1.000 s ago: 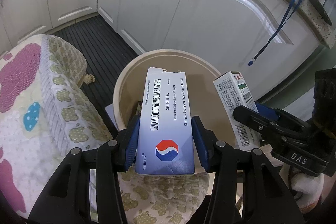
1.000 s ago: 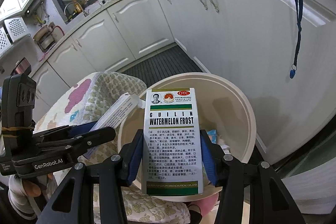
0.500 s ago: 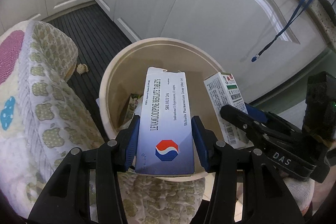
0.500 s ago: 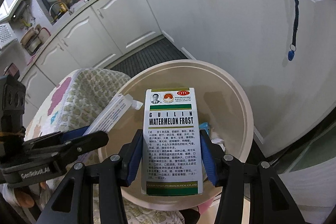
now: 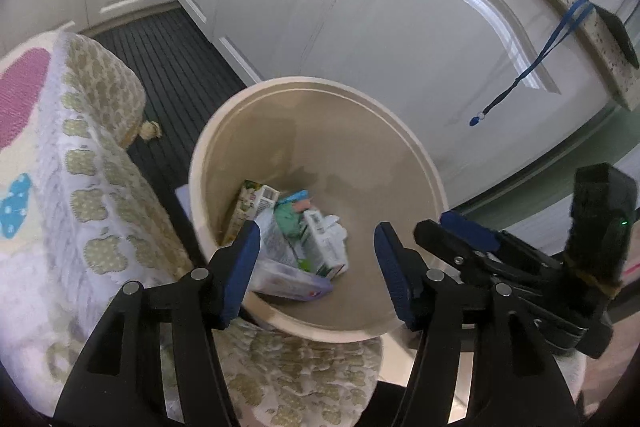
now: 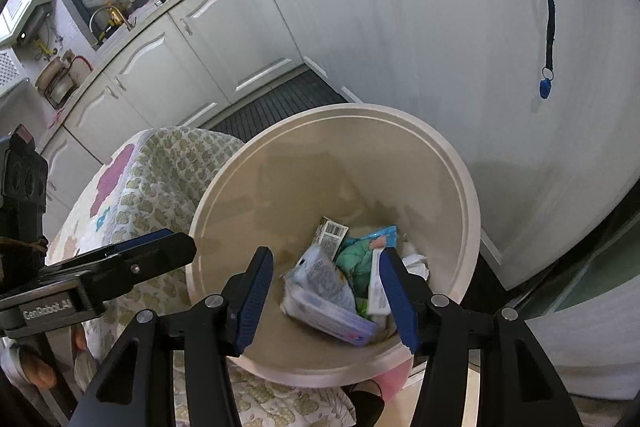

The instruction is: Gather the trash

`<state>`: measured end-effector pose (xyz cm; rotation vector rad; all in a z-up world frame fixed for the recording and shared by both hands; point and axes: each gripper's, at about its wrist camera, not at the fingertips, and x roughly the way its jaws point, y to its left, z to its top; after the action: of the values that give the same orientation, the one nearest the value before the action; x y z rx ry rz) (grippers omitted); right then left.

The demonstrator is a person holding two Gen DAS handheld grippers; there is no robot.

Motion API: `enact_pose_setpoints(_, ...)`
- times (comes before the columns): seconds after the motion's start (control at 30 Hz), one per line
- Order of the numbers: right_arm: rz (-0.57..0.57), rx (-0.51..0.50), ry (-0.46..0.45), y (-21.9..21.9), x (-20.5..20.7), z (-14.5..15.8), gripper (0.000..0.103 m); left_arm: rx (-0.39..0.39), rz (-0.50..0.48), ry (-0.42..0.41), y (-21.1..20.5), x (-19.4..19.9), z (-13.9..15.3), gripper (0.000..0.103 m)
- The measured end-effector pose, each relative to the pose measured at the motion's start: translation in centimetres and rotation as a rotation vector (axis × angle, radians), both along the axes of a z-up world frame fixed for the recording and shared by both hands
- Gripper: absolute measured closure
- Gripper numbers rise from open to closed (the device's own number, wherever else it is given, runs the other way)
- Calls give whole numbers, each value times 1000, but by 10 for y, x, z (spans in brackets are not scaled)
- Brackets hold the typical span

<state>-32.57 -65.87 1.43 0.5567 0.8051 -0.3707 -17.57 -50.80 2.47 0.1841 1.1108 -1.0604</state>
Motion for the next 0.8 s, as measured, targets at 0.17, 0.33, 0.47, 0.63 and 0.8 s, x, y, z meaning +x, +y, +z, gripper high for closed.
enact_pose_setpoints(0.17,4,-23,-8,12,-2,4,43,8,20,-72,10,-9,8,45)
enact_pose_setpoints(0.33,-7,-55,-19,28,-5,11,43,-2,41,-125,28,-17,21,45)
enact_pose_setpoints(0.47,-32,-89,-47,40,-12,22,42,-26,69,-161,42,-22,32,45)
enact_pose_setpoints(0.63,-51,-151,-88,56,-20,40,42,-49,103,-230,61,-34,51,45)
enact_pose_setpoints(0.8,-73,-204,-141,70,-31,62,34,-83,112,-271,80,-45,71,45)
